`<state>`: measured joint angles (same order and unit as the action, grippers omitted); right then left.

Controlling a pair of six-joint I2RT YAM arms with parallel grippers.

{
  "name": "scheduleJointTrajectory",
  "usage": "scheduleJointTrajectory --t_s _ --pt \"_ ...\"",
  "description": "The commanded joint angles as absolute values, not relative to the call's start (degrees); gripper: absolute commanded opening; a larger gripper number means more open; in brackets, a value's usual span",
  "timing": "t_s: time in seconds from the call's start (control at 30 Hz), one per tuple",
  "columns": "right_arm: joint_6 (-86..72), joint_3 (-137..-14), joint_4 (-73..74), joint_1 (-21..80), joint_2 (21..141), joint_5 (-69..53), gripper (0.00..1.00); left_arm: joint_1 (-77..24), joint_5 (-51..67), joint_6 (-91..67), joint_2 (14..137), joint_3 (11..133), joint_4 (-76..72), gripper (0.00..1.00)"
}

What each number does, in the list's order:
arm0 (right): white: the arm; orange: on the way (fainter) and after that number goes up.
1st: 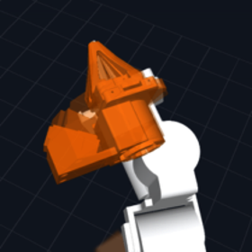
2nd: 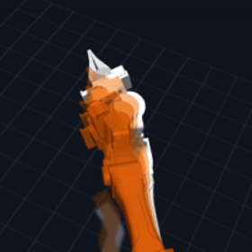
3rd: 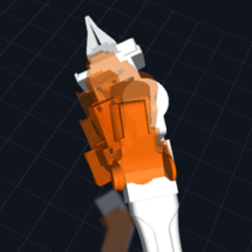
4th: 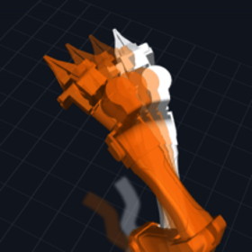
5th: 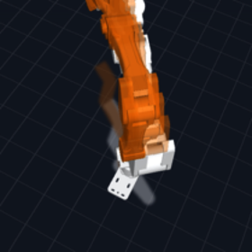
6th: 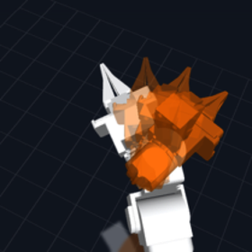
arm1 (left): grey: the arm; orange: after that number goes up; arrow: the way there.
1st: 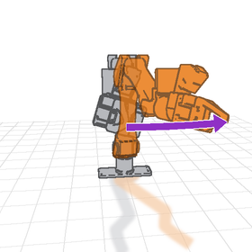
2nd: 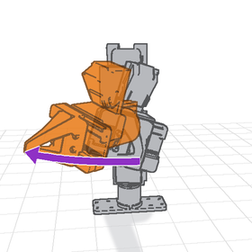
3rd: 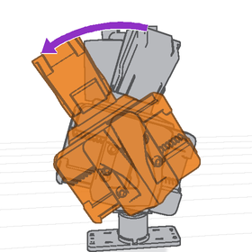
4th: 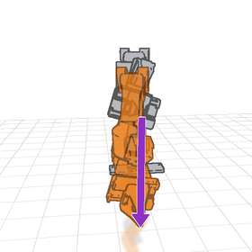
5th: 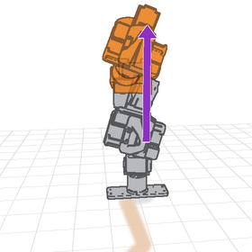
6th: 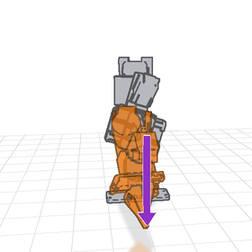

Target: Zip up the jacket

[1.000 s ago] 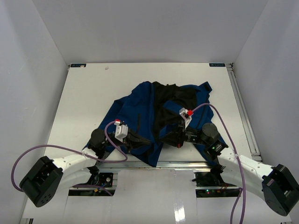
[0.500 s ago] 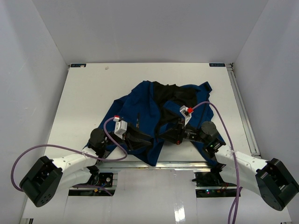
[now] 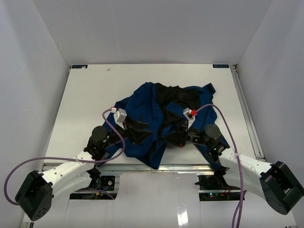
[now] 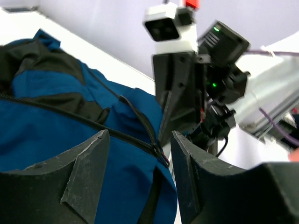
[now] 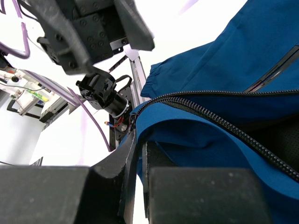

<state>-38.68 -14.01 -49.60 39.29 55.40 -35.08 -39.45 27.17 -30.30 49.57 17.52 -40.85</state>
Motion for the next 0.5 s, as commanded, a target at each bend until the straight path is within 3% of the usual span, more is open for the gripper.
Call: scheduleJointTrajectory --t_s 0.0,0.2,0.47 --pt "-38.5 -13.3 -53.6 39.6 54.6 -34.6 0.08 -38.8 24.7 -38.3 50.8 22.0 -30.0 0.68" --pt "-38.6 -13.1 -53.9 39.7 54.8 -34.7 0.08 -38.5 27.9 -39.2 58.6 26.6 -23.7 0.67" --pt "-38.3 -12.9 -53.7 39.9 54.4 -34.2 0.08 -38.4 31.9 -39.5 57.6 24.4 -26.2 0.61"
